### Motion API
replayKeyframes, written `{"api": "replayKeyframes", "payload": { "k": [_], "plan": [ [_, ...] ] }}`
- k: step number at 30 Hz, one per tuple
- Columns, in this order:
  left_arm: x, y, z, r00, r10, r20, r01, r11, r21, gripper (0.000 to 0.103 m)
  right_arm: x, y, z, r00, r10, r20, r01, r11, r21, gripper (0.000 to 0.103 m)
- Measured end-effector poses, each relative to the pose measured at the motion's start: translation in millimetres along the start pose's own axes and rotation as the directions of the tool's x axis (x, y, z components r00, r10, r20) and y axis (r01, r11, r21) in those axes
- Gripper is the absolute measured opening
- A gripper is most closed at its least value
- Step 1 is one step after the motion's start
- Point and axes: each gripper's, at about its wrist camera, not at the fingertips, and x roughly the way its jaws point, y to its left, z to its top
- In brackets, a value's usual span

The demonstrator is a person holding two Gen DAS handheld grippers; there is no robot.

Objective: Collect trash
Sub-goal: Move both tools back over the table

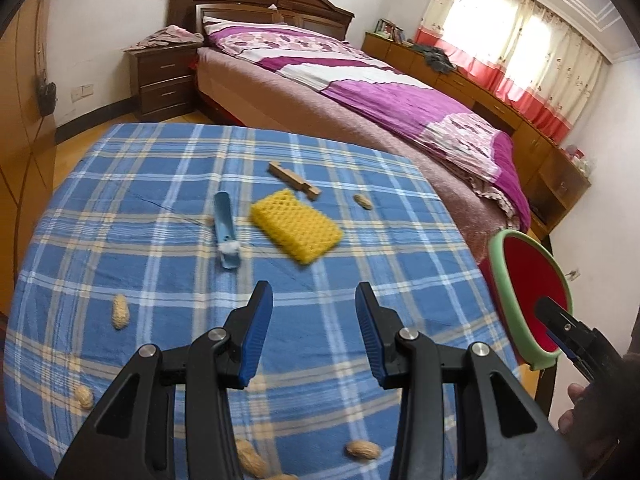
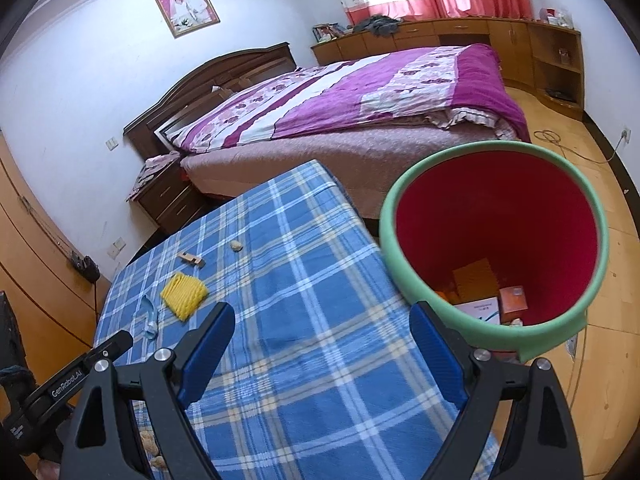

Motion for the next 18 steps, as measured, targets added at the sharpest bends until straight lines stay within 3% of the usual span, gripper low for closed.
{"api": "replayKeyframes", "payload": {
  "k": [18],
  "plan": [
    [50.0, 44.9, 18.4, 0.992, 0.116, -0.043, -0.118, 0.992, -0.033, 0.043, 30.7, 10.6, 2.2, 0.999, 0.009, -0.046, -0.01, 1.0, -0.019, 0.091]
  ]
}}
